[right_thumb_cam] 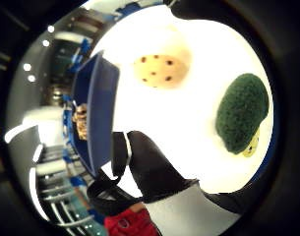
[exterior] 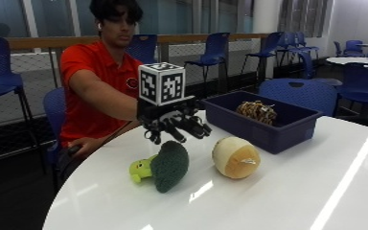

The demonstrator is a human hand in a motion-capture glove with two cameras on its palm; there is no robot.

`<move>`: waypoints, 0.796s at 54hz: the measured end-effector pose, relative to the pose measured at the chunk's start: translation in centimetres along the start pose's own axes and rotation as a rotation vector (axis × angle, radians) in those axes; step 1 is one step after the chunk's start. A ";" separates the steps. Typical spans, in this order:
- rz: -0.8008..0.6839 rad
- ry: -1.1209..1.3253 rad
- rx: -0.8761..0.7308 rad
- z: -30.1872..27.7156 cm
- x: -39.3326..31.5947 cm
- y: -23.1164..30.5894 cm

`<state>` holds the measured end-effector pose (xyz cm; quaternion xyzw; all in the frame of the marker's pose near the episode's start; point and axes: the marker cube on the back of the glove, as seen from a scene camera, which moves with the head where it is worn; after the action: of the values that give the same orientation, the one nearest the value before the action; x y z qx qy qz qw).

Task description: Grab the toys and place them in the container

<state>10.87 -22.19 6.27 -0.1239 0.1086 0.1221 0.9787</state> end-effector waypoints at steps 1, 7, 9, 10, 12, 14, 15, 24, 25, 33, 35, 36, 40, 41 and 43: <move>0.006 0.002 -0.004 0.3 0.4 0.0; 0.038 0.015 -0.020 2.0 2.6 0.1; 0.043 0.013 -0.023 2.5 3.2 0.2; 0.046 0.011 -0.023 2.8 3.4 0.2; 0.050 0.008 -0.022 3.4 4.0 0.2; 0.052 0.008 -0.023 3.9 4.5 0.2; 0.053 0.010 -0.026 4.1 4.7 0.2; 0.061 -0.023 -0.090 6.5 5.6 0.0; 0.059 -0.032 -0.095 6.8 5.5 0.0; 0.039 -0.067 -0.116 9.0 4.7 -0.1; 0.035 -0.045 -0.100 9.3 4.6 -0.1; 0.034 -0.039 -0.091 9.3 4.6 -0.2; 0.038 -0.055 -0.077 9.4 4.6 0.0; 0.041 -0.063 -0.073 9.4 4.7 0.0; 0.046 -0.077 -0.058 9.4 4.8 0.0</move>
<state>17.13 -18.59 14.02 -0.1451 0.0701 0.1526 0.9751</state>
